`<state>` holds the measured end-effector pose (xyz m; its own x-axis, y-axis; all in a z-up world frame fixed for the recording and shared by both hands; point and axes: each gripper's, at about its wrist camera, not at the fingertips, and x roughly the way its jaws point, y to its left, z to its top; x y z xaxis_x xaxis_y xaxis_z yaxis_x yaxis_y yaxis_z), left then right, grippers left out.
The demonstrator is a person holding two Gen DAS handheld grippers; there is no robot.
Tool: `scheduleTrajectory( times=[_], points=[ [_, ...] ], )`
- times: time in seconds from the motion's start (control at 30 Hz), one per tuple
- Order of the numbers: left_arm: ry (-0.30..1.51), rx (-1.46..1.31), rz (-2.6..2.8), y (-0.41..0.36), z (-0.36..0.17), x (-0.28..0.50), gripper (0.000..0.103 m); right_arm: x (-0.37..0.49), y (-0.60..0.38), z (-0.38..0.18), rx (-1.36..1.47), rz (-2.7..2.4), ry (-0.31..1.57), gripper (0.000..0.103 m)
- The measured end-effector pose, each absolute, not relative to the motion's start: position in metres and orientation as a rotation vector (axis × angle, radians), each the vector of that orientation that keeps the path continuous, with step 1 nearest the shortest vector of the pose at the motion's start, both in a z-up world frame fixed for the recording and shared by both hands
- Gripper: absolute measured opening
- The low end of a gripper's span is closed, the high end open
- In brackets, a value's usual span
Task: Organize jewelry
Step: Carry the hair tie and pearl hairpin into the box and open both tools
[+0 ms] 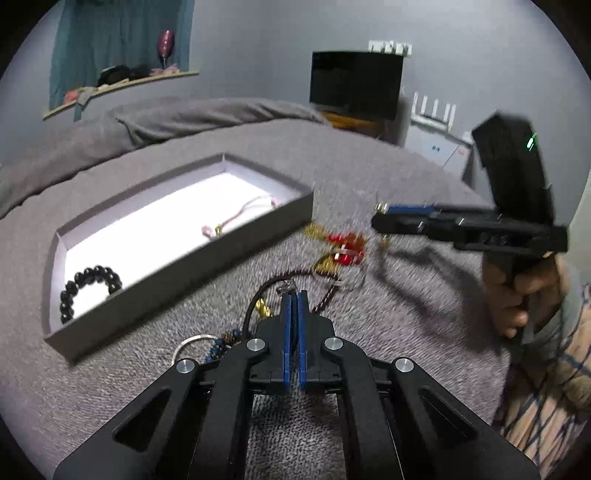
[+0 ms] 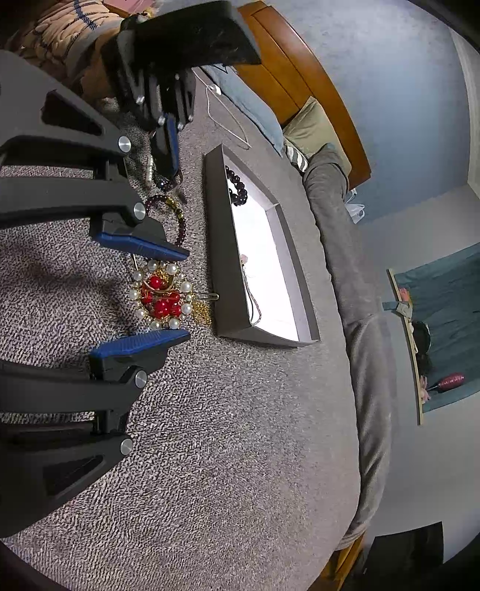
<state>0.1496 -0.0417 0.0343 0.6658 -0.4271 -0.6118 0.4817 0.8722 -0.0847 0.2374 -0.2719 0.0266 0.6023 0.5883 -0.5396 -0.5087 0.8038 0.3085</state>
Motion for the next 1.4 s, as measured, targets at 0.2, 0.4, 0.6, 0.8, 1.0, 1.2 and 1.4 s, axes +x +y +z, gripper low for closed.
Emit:
scheduleTrajectory(
  times=[0.2,0.4,0.6,0.8,1.0,1.2,1.4],
  points=[
    [0.615,-0.005,-0.538,-0.021,0.057,0.15,0.004,0.239,-0.267,0.03,0.134,0.641,0.66,0.038],
    [0.59,-0.076,-0.511,0.001,0.068,0.157,0.004,0.241,-0.26,0.033,0.135,0.655,0.65,0.038],
    [0.568,-0.105,-0.445,0.015,0.07,0.163,0.004,0.244,-0.255,0.037,0.147,0.668,0.64,0.038],
    [0.556,-0.117,-0.362,0.019,0.068,0.177,0.004,0.259,-0.247,0.046,0.14,0.661,0.617,0.038],
    [0.531,-0.101,-0.309,0.022,0.07,0.186,0.004,0.277,-0.235,0.057,0.128,0.663,0.589,0.038],
    [0.535,-0.083,-0.302,0.017,0.066,0.199,0.004,0.293,-0.221,0.06,0.101,0.65,0.575,0.038],
    [0.571,-0.078,-0.318,0.012,0.055,0.219,0.004,0.318,-0.204,0.05,0.071,0.644,0.614,0.038]
  ],
)
